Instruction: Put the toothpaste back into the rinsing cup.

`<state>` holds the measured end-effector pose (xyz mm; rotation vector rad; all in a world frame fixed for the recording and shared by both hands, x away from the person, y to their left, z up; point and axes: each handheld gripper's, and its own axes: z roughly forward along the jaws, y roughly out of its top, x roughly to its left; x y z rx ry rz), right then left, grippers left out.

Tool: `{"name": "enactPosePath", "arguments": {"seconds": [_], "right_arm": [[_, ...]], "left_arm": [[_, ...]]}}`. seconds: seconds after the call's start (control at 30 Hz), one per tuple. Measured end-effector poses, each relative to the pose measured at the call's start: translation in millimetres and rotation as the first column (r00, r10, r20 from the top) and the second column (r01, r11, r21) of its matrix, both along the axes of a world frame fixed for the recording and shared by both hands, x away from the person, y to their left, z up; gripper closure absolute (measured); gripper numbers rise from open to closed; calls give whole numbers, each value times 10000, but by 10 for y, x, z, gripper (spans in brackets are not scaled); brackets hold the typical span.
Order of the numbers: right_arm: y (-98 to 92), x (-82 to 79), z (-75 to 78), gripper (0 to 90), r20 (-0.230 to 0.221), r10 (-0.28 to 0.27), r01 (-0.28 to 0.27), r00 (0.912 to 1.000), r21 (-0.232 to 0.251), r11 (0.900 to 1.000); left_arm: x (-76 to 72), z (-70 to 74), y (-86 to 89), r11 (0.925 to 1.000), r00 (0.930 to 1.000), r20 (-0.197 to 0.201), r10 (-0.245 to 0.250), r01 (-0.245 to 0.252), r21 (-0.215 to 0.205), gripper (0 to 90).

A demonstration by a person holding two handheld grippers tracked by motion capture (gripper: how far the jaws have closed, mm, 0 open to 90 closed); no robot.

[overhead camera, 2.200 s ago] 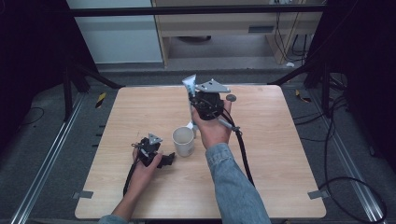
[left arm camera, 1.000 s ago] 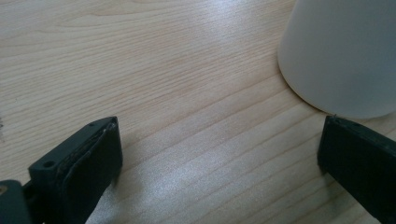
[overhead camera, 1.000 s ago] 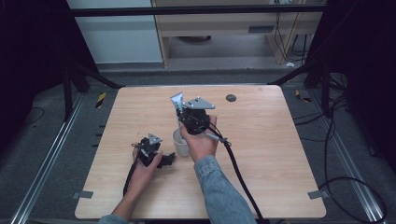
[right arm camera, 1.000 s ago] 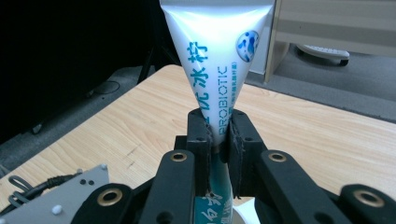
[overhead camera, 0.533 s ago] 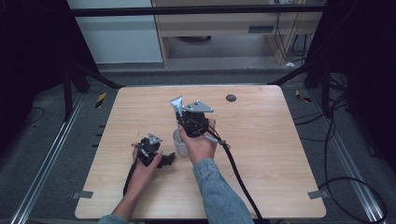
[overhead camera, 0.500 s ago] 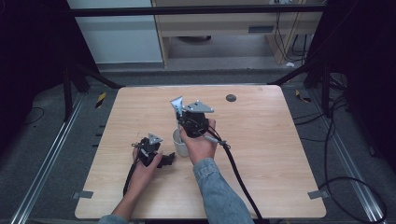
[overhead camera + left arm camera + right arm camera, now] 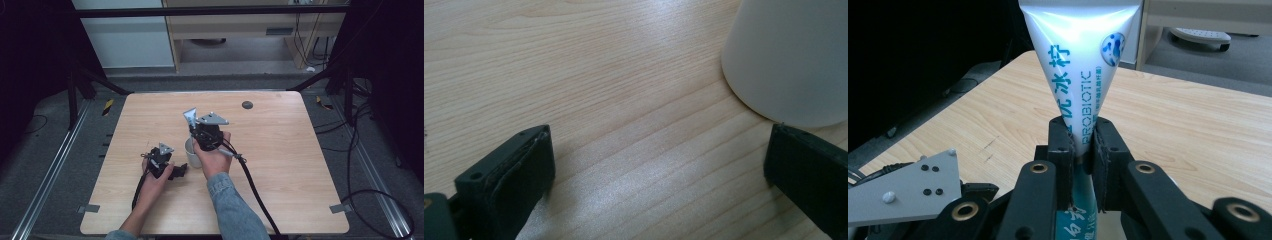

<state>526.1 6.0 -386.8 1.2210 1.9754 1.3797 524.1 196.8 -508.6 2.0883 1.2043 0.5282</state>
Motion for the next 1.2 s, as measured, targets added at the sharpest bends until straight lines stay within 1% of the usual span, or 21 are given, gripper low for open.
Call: {"name": "enactPosePath", "arguments": {"seconds": [0.37,0.57,0.77,1.2], "right_arm": [[27,-2,-48,803,-92,57,-57,9999,24,10000],[16,3,-79,802,-144,61,-60,9999,112,9999],[8,6,-107,802,-140,49,-48,9999,92,9999],[35,20,-151,800,-315,85,-81,9995,125,9999]], "left_arm": [[1,0,0,10000,10000,-1,0,0,-5,0],[1,0,0,10000,10000,0,1,-1,-4,0],[1,0,0,10000,10000,0,0,0,-2,0],[1,-2,-3,10000,10000,16,28,-28,-39,0]]}}
